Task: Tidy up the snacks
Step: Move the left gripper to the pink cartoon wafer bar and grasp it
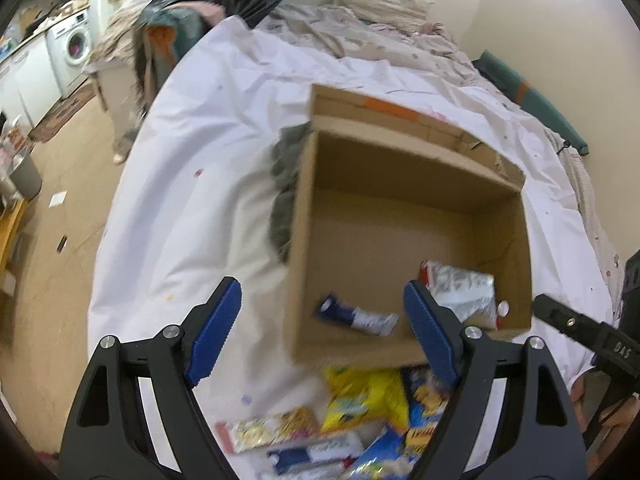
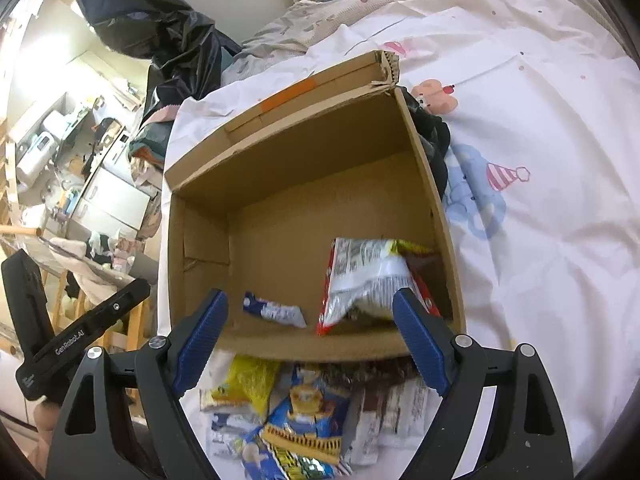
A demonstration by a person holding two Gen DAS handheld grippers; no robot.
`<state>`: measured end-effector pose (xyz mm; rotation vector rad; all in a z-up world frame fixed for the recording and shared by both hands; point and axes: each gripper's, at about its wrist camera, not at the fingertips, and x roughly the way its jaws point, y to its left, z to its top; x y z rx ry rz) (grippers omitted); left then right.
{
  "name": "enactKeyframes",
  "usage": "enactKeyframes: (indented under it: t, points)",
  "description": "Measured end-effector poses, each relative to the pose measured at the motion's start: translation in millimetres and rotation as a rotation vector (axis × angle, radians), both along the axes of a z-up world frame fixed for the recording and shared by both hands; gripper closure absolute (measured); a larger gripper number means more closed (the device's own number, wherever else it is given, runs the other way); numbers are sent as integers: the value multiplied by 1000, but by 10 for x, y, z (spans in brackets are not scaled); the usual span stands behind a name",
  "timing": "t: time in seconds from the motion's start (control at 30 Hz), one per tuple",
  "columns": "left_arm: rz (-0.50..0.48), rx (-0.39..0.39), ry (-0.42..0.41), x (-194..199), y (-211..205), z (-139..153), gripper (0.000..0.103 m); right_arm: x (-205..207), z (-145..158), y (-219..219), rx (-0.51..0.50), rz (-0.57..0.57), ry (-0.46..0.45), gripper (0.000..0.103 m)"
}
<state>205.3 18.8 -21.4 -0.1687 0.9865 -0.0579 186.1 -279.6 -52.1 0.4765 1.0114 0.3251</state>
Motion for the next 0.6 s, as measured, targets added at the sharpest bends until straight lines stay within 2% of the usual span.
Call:
enactKeyframes:
  t: [0.17,0.3,0.5,0.6]
  points:
    - [44,1,94,-227,208,-183,22,-223,-40,-24,17,-6,24,16]
    - [115,8,208,-357,364,-461,22,-415,-90,-67,25,-18,49,16]
    - [250,-55,404,-498,553,-1005,22,-574,-148,-167,65,-58,80,16]
    - [293,-88,475,-481,571,-1217,22,-583,-159,-195,80,-71,85,16]
